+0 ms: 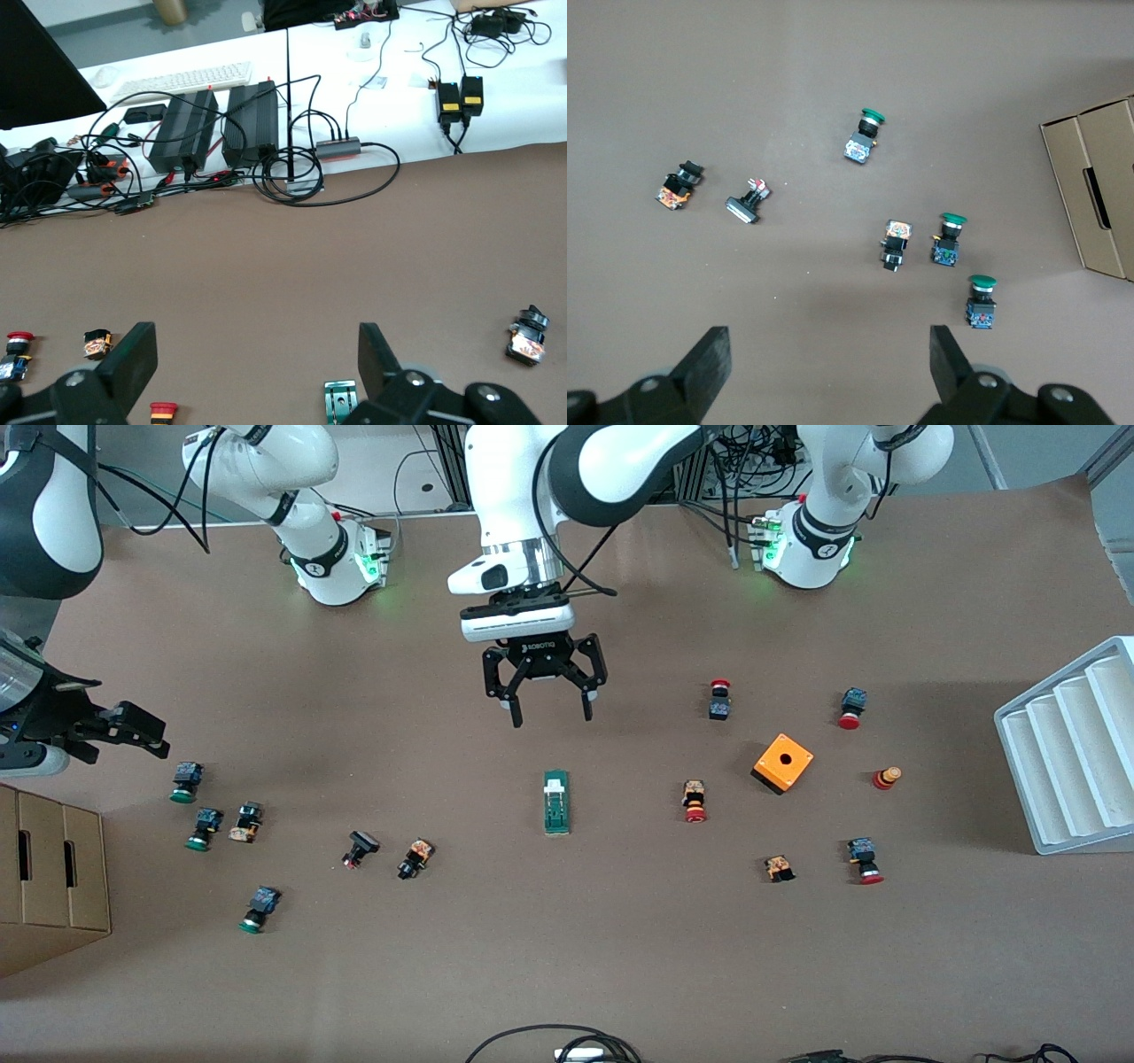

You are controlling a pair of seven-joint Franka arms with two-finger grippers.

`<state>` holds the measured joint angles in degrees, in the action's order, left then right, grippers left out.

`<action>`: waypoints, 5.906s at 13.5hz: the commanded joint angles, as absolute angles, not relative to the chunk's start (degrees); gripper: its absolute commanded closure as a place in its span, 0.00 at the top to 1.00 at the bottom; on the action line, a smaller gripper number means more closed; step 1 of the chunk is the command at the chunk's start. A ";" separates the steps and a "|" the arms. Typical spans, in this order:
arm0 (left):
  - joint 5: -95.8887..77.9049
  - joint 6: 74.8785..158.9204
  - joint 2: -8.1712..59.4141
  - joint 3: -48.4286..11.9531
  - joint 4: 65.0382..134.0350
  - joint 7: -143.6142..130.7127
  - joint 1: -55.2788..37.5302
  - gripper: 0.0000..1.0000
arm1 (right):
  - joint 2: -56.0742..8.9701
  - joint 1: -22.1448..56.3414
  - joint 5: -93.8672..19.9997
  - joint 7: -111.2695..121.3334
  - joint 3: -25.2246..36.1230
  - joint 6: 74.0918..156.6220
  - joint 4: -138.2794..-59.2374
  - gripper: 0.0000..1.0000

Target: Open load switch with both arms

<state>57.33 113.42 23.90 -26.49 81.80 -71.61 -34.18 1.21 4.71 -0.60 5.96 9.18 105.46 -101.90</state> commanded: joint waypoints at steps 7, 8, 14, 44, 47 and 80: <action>35.10 116.28 16.97 -20.14 77.09 -45.29 -28.04 1.00 | -0.18 5.10 0.17 5.36 9.49 106.26 -100.63 1.00; 32.55 116.19 16.70 -19.00 76.04 -43.09 -27.86 1.00 | -0.26 5.10 0.26 5.36 9.49 106.26 -100.63 1.00; 21.73 116.28 14.68 -11.53 75.06 -34.46 -27.69 1.00 | -0.44 5.19 1.05 5.36 9.49 106.96 -100.55 1.00; -1.41 101.86 9.58 7.38 82.79 -12.13 -15.21 1.00 | -0.44 5.01 0.09 5.27 9.40 106.79 -100.55 1.00; -2.02 101.78 9.41 7.29 83.67 -12.13 -12.40 1.00 | -0.44 5.01 0.09 5.27 9.40 106.79 -100.55 1.00; -1.93 93.96 9.67 0.79 82.09 -3.69 2.19 1.00 | -0.44 5.10 0.09 5.27 9.40 107.14 -100.55 1.00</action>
<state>-1.20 94.29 9.68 2.15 82.28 -4.63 0.68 0.04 4.77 -0.59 5.82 9.23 107.04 -101.55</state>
